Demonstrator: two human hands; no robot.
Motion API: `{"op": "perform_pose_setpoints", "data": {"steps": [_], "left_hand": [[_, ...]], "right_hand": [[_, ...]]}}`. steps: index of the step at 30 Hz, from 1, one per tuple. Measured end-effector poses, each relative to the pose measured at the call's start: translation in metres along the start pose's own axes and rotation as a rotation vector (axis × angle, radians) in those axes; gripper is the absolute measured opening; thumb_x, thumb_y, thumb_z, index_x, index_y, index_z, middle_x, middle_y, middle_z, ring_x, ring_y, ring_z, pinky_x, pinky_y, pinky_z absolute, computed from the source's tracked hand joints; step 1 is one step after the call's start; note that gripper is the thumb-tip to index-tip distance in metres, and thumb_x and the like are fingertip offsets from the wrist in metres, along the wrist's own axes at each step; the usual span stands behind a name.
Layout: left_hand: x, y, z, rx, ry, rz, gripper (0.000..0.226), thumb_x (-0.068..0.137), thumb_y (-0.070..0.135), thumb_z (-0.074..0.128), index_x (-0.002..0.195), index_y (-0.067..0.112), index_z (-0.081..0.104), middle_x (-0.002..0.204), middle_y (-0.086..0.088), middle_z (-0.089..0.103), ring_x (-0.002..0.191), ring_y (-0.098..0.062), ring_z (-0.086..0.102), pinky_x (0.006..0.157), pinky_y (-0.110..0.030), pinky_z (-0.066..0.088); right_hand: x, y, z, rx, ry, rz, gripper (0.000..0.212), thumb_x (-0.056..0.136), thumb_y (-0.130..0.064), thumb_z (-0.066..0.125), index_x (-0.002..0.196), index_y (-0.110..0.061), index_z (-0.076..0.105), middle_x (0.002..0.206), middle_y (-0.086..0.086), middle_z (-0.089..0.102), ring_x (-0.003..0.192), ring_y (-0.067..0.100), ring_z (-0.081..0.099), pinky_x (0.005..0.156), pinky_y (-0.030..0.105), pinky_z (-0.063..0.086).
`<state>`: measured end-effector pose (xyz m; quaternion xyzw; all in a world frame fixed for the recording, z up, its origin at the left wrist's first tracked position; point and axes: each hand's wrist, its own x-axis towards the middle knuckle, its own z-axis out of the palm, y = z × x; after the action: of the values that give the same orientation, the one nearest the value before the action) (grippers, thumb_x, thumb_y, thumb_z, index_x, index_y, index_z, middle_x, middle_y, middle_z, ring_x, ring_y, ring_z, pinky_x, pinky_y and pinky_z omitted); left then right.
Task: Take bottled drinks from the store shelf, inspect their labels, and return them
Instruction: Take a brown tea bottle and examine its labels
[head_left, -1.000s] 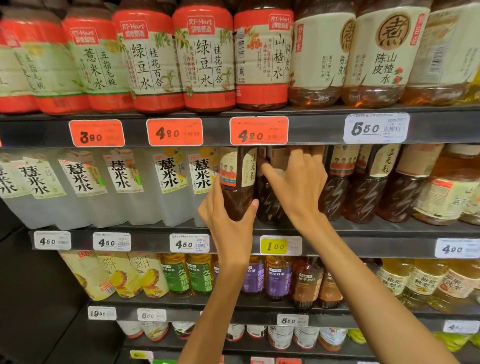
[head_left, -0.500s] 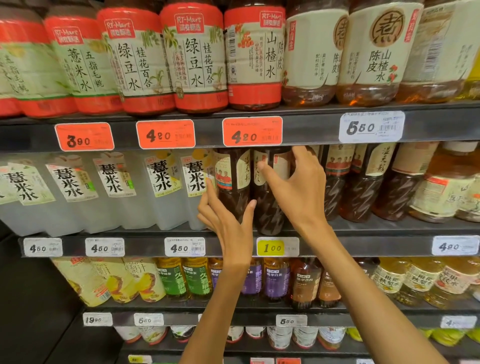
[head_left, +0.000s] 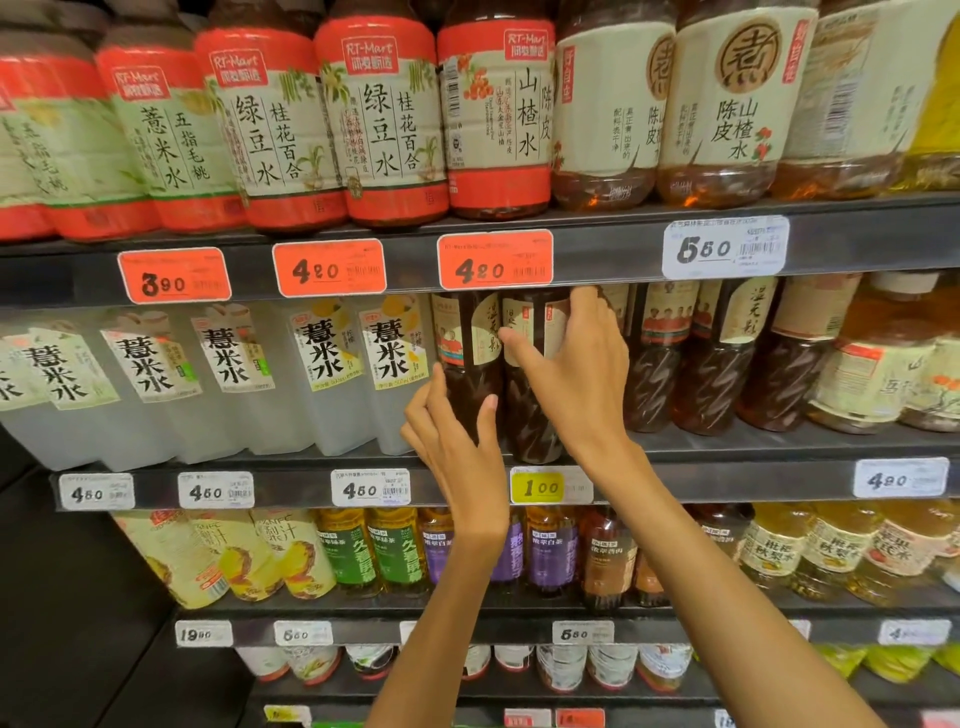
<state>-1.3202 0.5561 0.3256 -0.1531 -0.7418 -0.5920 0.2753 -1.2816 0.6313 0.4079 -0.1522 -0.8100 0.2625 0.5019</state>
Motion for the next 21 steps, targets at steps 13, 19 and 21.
{"op": "perform_pose_setpoints", "data": {"steps": [13, 19, 21], "left_hand": [[-0.052, 0.015, -0.010, -0.086, -0.148, -0.053, 0.077, 0.080, 0.029, 0.075, 0.143, 0.013, 0.034, 0.137, -0.003, 0.040, 0.126, -0.008, 0.035, 0.107, -0.036, 0.035], [-0.055, 0.016, -0.042, -0.189, -0.394, -0.182, 0.081, 0.071, 0.037, 0.080, 0.138, 0.030, 0.035, 0.119, 0.023, 0.048, 0.111, 0.011, 0.048, 0.090, -0.007, 0.039], [-0.043, 0.016, -0.050, -0.193, -0.644, -0.281, 0.070, 0.069, 0.033, 0.083, 0.127, 0.028, 0.044, 0.111, 0.015, 0.059, 0.105, -0.002, 0.059, 0.087, -0.019, 0.048]], "right_hand": [[-0.002, -0.002, -0.019, 0.545, -0.072, 0.214, 0.034, 0.075, -0.016, 0.081, 0.090, 0.001, 0.054, 0.090, 0.007, 0.067, 0.087, 0.016, 0.068, 0.080, 0.035, 0.057], [-0.012, 0.010, -0.034, 0.768, -0.263, 0.375, 0.063, 0.072, -0.008, 0.081, 0.128, 0.000, 0.052, 0.127, 0.014, 0.061, 0.117, 0.021, 0.060, 0.096, 0.042, 0.052], [-0.016, 0.014, -0.039, 0.808, -0.331, 0.411, 0.072, 0.072, -0.007, 0.081, 0.136, -0.006, 0.047, 0.135, 0.013, 0.055, 0.121, 0.021, 0.057, 0.098, 0.040, 0.050]]}}
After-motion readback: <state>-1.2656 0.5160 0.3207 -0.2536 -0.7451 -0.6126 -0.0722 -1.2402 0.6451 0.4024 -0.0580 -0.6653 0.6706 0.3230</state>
